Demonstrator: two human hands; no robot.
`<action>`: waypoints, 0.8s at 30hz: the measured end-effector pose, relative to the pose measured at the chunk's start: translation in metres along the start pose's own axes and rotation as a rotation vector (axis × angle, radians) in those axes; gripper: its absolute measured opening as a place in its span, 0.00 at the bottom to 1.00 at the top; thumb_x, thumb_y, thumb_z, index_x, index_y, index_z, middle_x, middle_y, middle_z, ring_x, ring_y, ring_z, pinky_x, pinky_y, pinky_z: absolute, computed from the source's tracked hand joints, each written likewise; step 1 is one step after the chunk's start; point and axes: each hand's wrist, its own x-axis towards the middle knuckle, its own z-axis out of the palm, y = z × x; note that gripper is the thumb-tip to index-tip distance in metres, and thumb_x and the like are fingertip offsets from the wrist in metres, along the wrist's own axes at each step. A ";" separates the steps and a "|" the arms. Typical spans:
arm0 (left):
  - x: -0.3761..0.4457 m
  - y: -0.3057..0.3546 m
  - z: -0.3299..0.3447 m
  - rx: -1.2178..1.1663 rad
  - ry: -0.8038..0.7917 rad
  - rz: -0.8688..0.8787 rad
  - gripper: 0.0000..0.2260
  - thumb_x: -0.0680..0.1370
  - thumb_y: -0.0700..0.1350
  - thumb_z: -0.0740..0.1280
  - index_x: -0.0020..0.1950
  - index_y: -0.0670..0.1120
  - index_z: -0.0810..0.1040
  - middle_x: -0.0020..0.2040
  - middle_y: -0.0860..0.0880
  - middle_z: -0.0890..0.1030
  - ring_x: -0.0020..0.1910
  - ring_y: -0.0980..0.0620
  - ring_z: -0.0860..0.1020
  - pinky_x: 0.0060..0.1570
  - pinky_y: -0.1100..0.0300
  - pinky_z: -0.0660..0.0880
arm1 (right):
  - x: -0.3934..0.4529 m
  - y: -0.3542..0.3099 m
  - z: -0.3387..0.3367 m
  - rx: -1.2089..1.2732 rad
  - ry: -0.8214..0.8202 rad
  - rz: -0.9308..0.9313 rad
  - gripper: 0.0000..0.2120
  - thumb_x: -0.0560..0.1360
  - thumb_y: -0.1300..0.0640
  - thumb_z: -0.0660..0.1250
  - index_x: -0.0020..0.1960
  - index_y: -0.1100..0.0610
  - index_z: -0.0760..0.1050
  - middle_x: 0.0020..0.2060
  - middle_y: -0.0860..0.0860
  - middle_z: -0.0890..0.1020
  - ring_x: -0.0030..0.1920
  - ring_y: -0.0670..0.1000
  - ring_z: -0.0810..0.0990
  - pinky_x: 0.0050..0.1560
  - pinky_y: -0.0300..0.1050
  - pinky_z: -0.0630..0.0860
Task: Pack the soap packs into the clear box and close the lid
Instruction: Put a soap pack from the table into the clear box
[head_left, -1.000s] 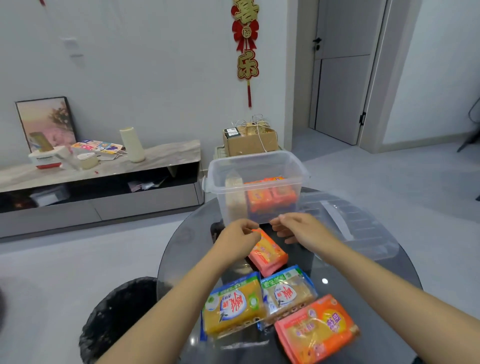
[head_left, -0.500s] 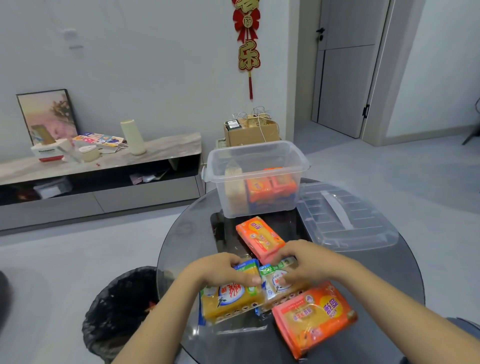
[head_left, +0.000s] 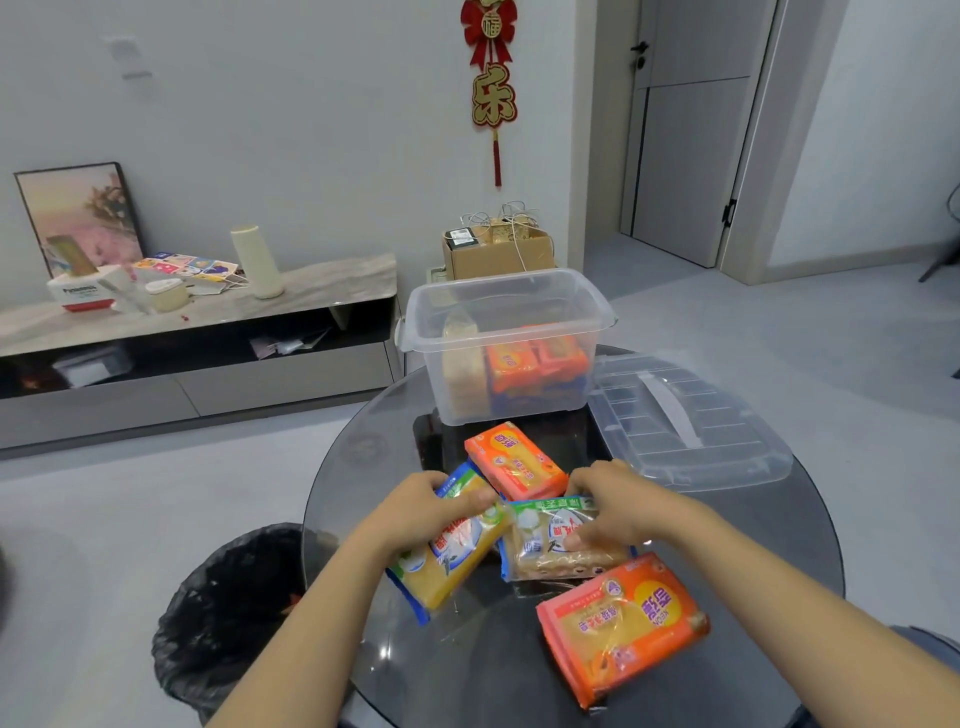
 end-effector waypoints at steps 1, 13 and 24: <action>0.000 0.001 0.002 -0.043 0.026 0.013 0.19 0.67 0.64 0.70 0.43 0.51 0.74 0.37 0.53 0.84 0.30 0.58 0.83 0.31 0.66 0.78 | -0.001 0.001 -0.001 0.009 0.002 -0.006 0.20 0.66 0.46 0.74 0.53 0.49 0.70 0.54 0.52 0.75 0.57 0.52 0.71 0.53 0.45 0.70; 0.009 0.017 0.010 -0.729 0.095 -0.012 0.22 0.70 0.59 0.68 0.53 0.43 0.75 0.45 0.42 0.85 0.38 0.46 0.84 0.38 0.53 0.82 | -0.008 -0.003 -0.020 0.552 0.216 0.018 0.19 0.68 0.58 0.74 0.56 0.55 0.72 0.47 0.49 0.79 0.44 0.47 0.77 0.41 0.38 0.73; 0.007 0.043 0.028 -1.137 -0.041 -0.105 0.32 0.71 0.63 0.63 0.66 0.42 0.73 0.57 0.37 0.82 0.54 0.38 0.81 0.55 0.40 0.77 | -0.004 -0.034 0.001 1.488 0.098 0.167 0.14 0.78 0.57 0.63 0.60 0.64 0.71 0.45 0.57 0.82 0.41 0.54 0.80 0.42 0.48 0.77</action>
